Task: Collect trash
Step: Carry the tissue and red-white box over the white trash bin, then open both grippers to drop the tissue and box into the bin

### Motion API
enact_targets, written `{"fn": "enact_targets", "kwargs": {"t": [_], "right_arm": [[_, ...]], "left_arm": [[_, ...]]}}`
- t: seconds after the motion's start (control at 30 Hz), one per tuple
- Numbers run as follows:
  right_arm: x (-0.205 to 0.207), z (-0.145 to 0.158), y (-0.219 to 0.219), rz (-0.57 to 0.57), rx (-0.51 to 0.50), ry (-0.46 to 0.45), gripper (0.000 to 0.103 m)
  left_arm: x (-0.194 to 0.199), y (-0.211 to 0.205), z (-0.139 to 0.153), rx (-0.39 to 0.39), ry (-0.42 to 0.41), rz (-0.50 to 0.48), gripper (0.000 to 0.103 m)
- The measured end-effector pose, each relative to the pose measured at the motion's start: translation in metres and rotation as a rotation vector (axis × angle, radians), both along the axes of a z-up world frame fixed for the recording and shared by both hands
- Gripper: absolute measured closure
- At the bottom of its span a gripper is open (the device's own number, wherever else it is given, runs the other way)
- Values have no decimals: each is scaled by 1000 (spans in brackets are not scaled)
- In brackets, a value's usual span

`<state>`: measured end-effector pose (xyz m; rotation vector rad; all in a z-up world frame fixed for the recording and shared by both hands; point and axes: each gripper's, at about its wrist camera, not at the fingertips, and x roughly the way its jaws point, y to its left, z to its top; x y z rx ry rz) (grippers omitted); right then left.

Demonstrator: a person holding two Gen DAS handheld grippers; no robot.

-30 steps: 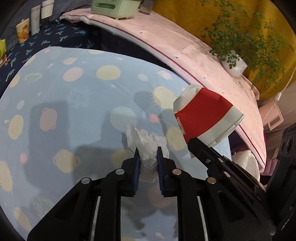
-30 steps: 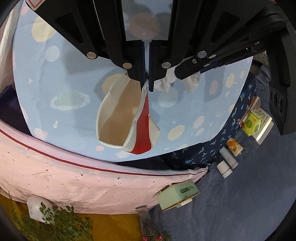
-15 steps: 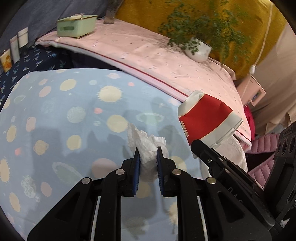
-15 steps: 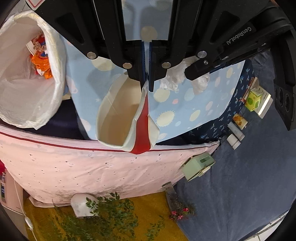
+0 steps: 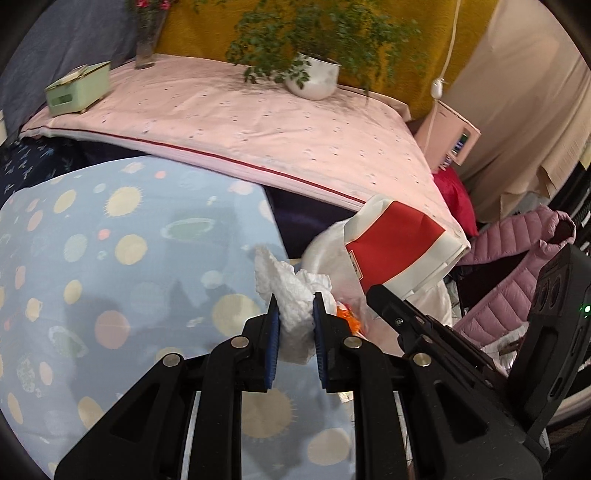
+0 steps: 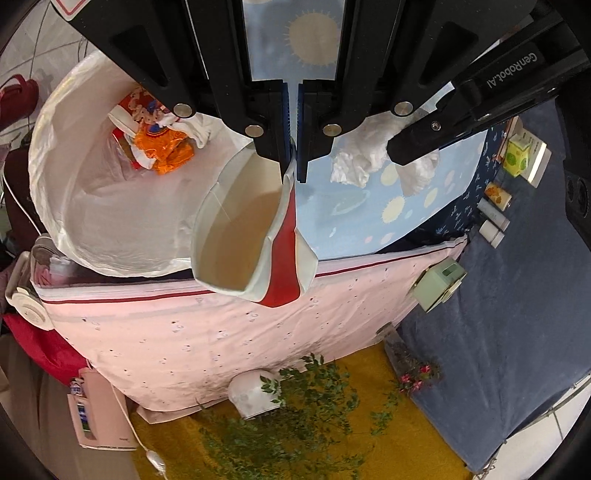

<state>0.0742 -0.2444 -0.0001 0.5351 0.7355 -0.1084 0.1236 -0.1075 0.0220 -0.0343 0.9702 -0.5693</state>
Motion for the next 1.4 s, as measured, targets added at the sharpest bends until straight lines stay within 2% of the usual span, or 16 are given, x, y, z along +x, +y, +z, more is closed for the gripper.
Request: {"fn": "enact_targets", "kwargs": {"t": [0.37, 0.57, 0.63, 0.67, 0.7, 0.73, 1.1, 1.2, 1.27, 1.4], "right_arm": [[-31, -18, -55, -106, 20, 24, 100], [-40, -28, -72, -140, 35, 41, 100], [-41, -31, -77, -146, 39, 47, 100], [-41, -33, -78, -148, 41, 50, 100], [-41, -34, -79, -149, 42, 53, 100], [-40, -36, -80, -149, 42, 56, 100], [-28, -43, -77, -128, 47, 70, 99], [-23, -42, -73, -118, 29, 74, 99], [-19, -41, -69, -114, 13, 76, 94], [-16, -37, -63, -108, -13, 73, 94]], "left_arm": [[-8, -63, -5, -23, 37, -106, 87], [-5, -88, -9, -34, 43, -129, 84], [-4, -93, -10, -36, 40, -124, 73], [-4, -93, -10, -31, 34, -115, 58], [-4, -93, -10, -30, 24, -101, 47], [-4, -92, -9, -32, 16, -93, 46], [2, -83, -15, 19, -12, -48, 46], [3, -79, -16, 34, -24, -31, 46], [4, -76, -16, 41, -27, -17, 46], [6, -67, -18, 59, -41, 9, 45]]}}
